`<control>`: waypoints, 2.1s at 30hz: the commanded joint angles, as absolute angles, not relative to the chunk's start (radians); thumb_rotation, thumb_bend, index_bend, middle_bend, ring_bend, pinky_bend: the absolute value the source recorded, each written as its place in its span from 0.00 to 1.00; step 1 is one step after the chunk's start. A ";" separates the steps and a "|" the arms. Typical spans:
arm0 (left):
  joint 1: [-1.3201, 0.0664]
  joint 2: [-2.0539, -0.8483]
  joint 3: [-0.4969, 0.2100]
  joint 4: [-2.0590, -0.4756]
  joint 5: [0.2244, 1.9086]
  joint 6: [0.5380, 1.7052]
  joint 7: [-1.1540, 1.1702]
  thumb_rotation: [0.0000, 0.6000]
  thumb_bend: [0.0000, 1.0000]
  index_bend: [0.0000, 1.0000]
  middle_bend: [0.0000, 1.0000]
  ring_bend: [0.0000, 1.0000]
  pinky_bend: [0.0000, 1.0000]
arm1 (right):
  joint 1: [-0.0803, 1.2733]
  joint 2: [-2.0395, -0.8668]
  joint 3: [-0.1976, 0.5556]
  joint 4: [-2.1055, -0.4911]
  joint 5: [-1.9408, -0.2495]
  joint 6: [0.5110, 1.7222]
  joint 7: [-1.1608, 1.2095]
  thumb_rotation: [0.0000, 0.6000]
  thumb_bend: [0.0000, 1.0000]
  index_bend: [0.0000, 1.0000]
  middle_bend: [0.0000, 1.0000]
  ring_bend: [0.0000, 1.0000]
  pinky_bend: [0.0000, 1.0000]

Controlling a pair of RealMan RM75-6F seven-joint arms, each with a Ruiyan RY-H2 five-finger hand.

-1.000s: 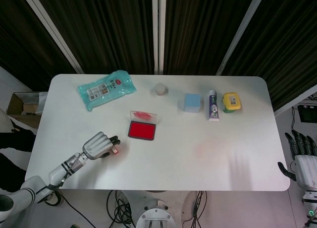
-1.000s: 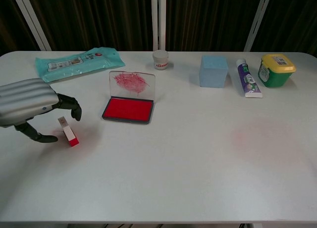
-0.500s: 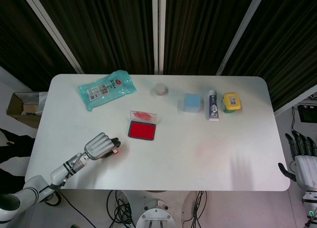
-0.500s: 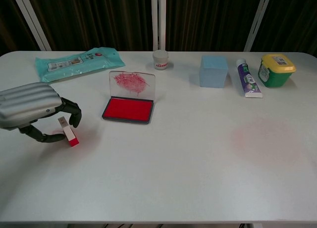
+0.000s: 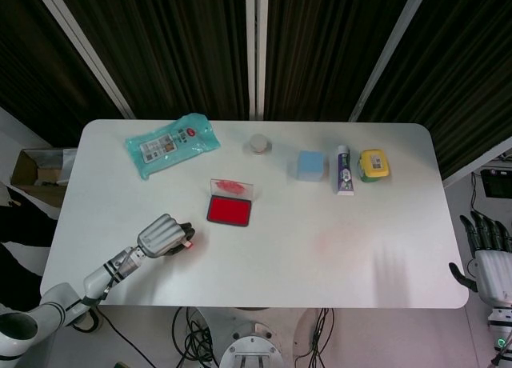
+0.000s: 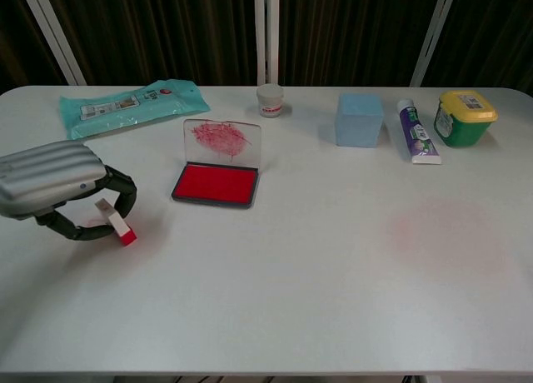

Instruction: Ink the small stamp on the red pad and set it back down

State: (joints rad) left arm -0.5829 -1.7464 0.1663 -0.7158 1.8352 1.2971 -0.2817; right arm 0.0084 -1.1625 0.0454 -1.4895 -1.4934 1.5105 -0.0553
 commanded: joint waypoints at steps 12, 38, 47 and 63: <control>-0.600 -1.697 0.144 -0.799 1.782 1.286 -0.384 1.00 0.37 0.59 0.57 0.91 0.96 | 0.007 -1.160 0.046 -1.492 -1.494 1.514 -0.052 1.00 0.15 0.00 0.00 0.00 0.00; -0.938 -1.733 -0.157 -1.099 1.446 0.794 -0.147 1.00 0.40 0.63 0.61 0.94 0.99 | -0.005 -1.156 0.043 -1.475 -1.493 1.523 -0.010 1.00 0.15 0.00 0.00 0.00 0.00; -0.961 -1.809 -0.147 -0.954 1.407 0.737 -0.142 1.00 0.40 0.63 0.61 0.94 0.99 | -0.008 -1.151 0.044 -1.461 -1.490 1.522 0.018 1.00 0.15 0.00 0.00 0.00 0.00; -0.950 -1.860 -0.098 -0.836 1.434 0.728 -0.247 1.00 0.40 0.63 0.61 0.94 0.99 | 0.002 -1.162 0.043 -1.456 -1.487 1.500 0.003 1.00 0.15 0.00 0.00 0.00 0.00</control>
State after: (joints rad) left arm -0.9508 -1.8515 -0.1029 -0.8478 1.4306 0.7303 -0.2366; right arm 0.0020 -1.1621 0.0426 -1.4564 -1.4869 1.5002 0.0026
